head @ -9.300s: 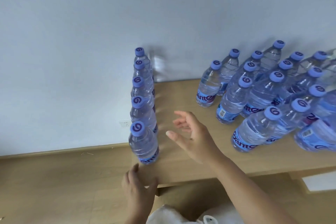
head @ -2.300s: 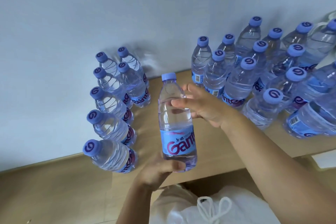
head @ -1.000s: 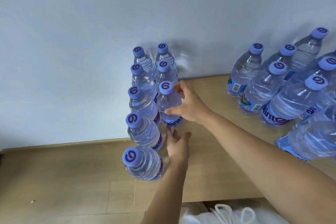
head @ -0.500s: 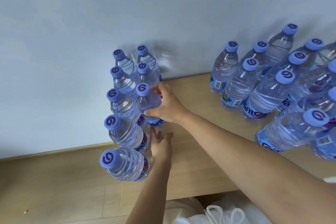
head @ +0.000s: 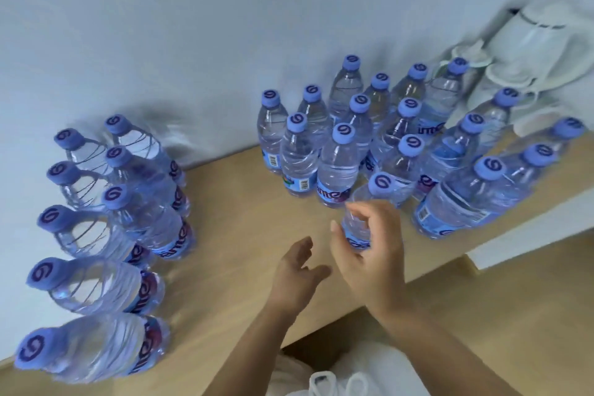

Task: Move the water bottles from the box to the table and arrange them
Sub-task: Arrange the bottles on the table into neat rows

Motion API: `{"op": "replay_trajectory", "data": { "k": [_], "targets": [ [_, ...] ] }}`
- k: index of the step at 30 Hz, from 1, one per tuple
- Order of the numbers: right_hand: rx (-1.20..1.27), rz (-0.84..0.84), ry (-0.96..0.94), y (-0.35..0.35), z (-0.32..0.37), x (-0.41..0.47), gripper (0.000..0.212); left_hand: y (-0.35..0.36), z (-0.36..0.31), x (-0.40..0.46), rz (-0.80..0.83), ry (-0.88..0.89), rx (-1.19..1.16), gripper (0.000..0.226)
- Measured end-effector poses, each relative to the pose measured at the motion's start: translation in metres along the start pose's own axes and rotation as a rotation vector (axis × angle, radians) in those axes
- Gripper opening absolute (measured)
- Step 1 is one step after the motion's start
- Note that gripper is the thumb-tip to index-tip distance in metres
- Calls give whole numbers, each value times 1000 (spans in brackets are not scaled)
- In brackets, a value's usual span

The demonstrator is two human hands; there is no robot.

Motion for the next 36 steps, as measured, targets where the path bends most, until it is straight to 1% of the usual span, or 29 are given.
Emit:
{"op": "replay_trajectory", "data": {
  "k": [1, 2, 3, 5, 7, 8, 10, 14, 16, 18, 20, 21, 24, 26, 27, 28, 30, 31, 32, 33, 34, 35, 36],
  "targets": [
    [-58, -68, 39, -20, -13, 1, 27, 13, 1, 1, 31, -14, 10, 61],
    [-109, -101, 100, -32, -26, 2, 33, 23, 2, 3, 48, -16, 21, 66],
    [-147, -91, 178, -37, -39, 3, 41, 29, 3, 5, 50, -14, 32, 67],
    [-166, 40, 313, -34, -59, 3, 57, 38, 4, 8, 42, -13, 45, 67],
    [-117, 208, 378, -20, -71, 2, 69, 42, 6, 9, 34, -15, 42, 67],
    [-98, 260, 389, -14, -74, 1, 72, 42, 7, 10, 29, -18, 37, 68],
    [-77, 292, 405, -8, -78, 2, 75, 40, 9, 9, 17, -17, 38, 71],
    [-27, 317, 435, -6, -81, 5, 70, 30, 16, 2, -5, -22, 68, 77],
    [8, 316, 455, -7, -78, 8, 68, 22, 19, -4, -23, -15, 78, 84],
    [80, 317, 484, -7, -70, 14, 67, 14, 19, -11, -36, 11, 68, 93],
    [176, 359, 503, 1, -55, 21, 65, 3, 13, -19, -41, 59, 3, 98],
    [222, 390, 509, 8, -46, 23, 64, -3, 9, -24, -38, 95, -62, 95],
    [308, 446, 529, 28, -20, 27, 67, -22, -1, -37, -66, 170, -237, 70],
    [318, 509, 546, 42, -1, 29, 66, -39, -1, -47, -62, 178, -302, 66],
    [374, 579, 566, 51, 7, 29, 61, -47, -1, -52, -37, 188, -325, 64],
    [468, 672, 591, 59, 15, 29, 56, -54, -1, -55, 7, 191, -345, 60],
    [621, 873, 622, 76, 31, 26, 58, -66, 1, -63, 152, 171, -394, 53],
    [653, 957, 619, 83, 39, 23, 59, -73, 3, -68, 217, 145, -432, 52],
    [667, 1002, 606, 90, 46, 21, 59, -79, 6, -72, 259, 116, -460, 53],
    [655, 1016, 585, 97, 51, 20, 58, -84, 8, -74, 263, 93, -467, 53],
    [630, 1010, 569, 106, 57, 18, 56, -92, 10, -75, 232, 85, -469, 53],
    [606, 996, 568, 109, 57, 17, 55, -95, 12, -73, 163, 86, -438, 53],
    [594, 1018, 561, 125, 68, 10, 53, -112, 18, -73, 41, 104, -412, 53]
  ]
}}
Point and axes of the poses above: each hand's wrist, its own x-axis towards the middle knuckle, its own y-axis out of the palm, z = x × y, the point moved 6 cm from there along x, towards the middle knuckle, and after that the axes turned 4 degrees about -z, right-handed, at the moved point
